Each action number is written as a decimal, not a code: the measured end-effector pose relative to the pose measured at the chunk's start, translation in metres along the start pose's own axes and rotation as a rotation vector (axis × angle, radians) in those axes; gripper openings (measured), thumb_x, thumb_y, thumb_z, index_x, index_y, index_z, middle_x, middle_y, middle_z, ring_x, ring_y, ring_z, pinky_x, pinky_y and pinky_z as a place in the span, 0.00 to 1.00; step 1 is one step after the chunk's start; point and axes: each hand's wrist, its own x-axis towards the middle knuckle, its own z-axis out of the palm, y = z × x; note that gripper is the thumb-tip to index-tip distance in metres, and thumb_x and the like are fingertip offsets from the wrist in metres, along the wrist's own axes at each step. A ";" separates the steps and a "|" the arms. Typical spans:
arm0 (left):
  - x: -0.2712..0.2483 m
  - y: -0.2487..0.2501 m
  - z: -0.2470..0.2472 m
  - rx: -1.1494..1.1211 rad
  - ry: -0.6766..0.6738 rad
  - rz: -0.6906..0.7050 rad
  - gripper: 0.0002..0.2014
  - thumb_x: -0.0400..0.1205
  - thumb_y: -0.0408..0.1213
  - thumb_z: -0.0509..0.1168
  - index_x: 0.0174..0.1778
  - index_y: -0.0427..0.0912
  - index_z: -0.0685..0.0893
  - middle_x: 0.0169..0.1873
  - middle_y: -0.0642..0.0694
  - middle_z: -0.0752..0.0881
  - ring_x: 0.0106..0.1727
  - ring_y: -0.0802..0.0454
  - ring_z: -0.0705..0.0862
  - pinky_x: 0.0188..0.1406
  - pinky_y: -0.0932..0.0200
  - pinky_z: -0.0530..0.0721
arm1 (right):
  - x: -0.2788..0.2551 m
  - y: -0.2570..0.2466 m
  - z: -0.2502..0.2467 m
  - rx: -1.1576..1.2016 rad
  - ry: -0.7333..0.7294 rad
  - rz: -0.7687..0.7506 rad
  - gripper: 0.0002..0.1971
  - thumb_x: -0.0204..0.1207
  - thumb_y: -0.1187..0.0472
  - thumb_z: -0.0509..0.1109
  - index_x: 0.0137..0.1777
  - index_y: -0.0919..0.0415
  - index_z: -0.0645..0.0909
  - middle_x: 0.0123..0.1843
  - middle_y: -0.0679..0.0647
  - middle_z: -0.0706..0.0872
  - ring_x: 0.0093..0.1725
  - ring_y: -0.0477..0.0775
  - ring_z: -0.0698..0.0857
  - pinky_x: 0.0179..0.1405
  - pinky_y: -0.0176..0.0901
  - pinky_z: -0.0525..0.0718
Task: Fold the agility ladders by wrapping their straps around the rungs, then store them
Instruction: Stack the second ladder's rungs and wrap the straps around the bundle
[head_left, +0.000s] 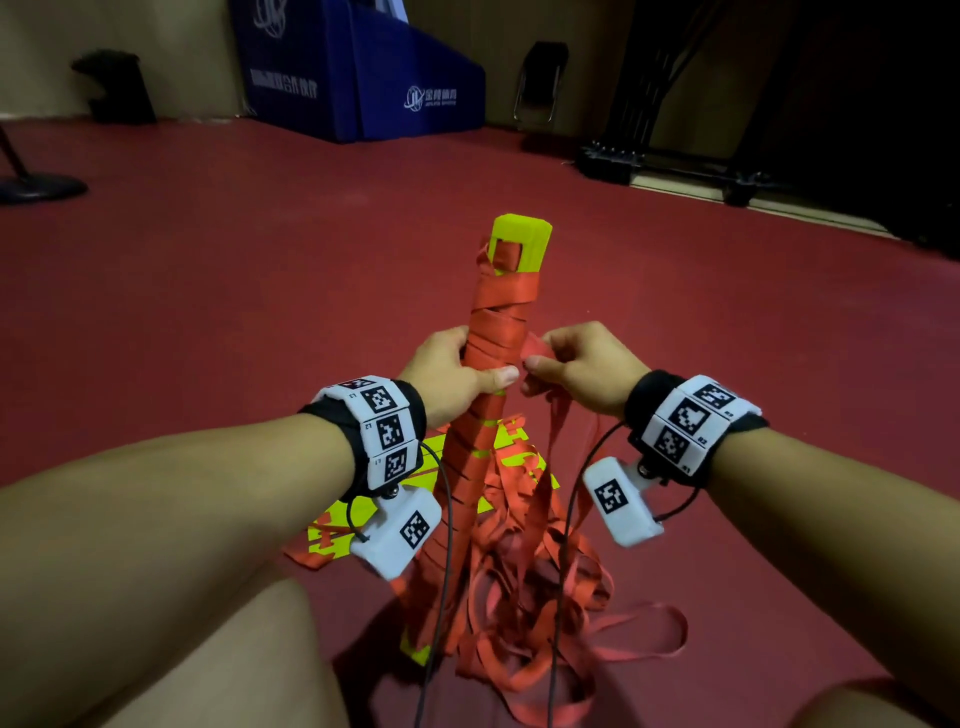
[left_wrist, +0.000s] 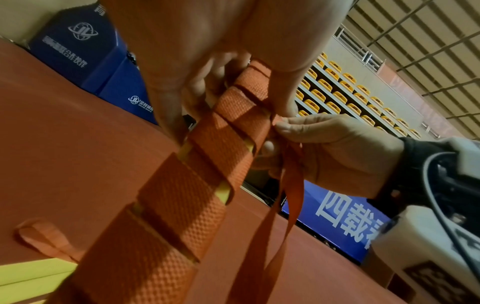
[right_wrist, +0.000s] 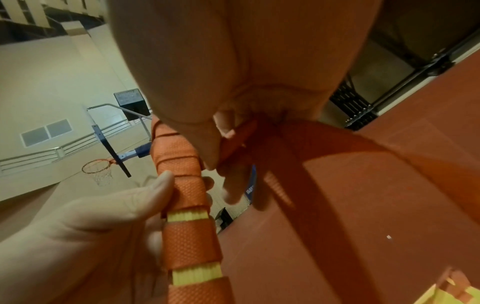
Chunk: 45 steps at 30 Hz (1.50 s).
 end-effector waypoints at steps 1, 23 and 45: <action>-0.001 0.002 0.000 -0.007 0.000 0.013 0.17 0.69 0.47 0.82 0.51 0.53 0.87 0.48 0.48 0.93 0.53 0.46 0.91 0.61 0.39 0.87 | 0.000 -0.001 0.000 0.021 -0.017 0.022 0.08 0.84 0.66 0.69 0.43 0.66 0.86 0.37 0.55 0.92 0.41 0.62 0.89 0.40 0.49 0.86; 0.010 0.004 -0.004 -0.372 0.074 0.131 0.17 0.72 0.27 0.79 0.54 0.38 0.84 0.36 0.52 0.87 0.34 0.60 0.85 0.40 0.64 0.83 | 0.001 -0.001 0.002 0.177 0.220 0.324 0.12 0.80 0.72 0.62 0.49 0.63 0.89 0.47 0.58 0.85 0.41 0.56 0.82 0.39 0.42 0.75; 0.015 -0.001 -0.009 -0.345 0.115 0.105 0.24 0.65 0.40 0.78 0.56 0.34 0.89 0.49 0.36 0.92 0.46 0.48 0.88 0.53 0.54 0.86 | 0.002 -0.003 0.020 -0.159 0.501 -0.498 0.26 0.69 0.64 0.79 0.19 0.50 0.67 0.39 0.48 0.83 0.32 0.42 0.77 0.33 0.31 0.70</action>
